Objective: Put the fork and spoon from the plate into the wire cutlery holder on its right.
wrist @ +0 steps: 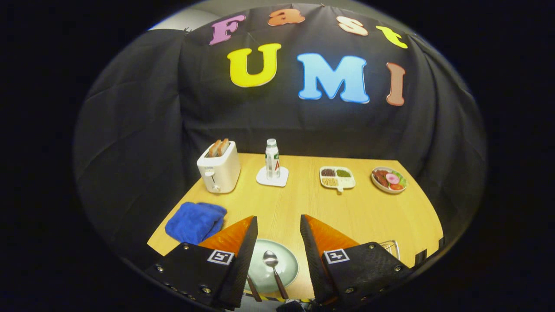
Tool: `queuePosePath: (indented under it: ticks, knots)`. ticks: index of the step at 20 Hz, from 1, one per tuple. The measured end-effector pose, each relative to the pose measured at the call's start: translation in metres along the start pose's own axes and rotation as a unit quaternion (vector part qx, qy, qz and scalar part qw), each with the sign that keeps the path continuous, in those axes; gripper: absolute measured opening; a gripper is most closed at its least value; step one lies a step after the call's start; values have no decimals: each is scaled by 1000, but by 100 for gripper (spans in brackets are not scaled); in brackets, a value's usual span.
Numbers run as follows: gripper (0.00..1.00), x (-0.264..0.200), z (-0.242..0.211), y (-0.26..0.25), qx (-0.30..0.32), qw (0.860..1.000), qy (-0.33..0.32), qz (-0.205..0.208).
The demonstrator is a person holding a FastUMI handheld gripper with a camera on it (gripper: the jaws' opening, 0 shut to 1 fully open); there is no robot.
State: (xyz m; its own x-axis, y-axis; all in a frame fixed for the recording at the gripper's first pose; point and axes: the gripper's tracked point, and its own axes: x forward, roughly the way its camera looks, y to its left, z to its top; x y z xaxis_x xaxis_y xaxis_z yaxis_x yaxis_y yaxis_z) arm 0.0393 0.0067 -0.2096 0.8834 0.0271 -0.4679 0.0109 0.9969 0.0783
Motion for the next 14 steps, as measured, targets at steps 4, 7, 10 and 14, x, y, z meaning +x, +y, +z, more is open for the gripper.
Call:
queuePosePath:
  ticks: [4, 7, 10, 14]
  knots:
    - [61, 26, -55, 2, 4, 997, 71, 4]
    - [61, 44, -89, 5, -7, 993, 117, 15]
    - [61, 61, -120, 10, -22, 987, 158, 29]
    - [61, 76, -152, 16, -42, 978, 201, 44]
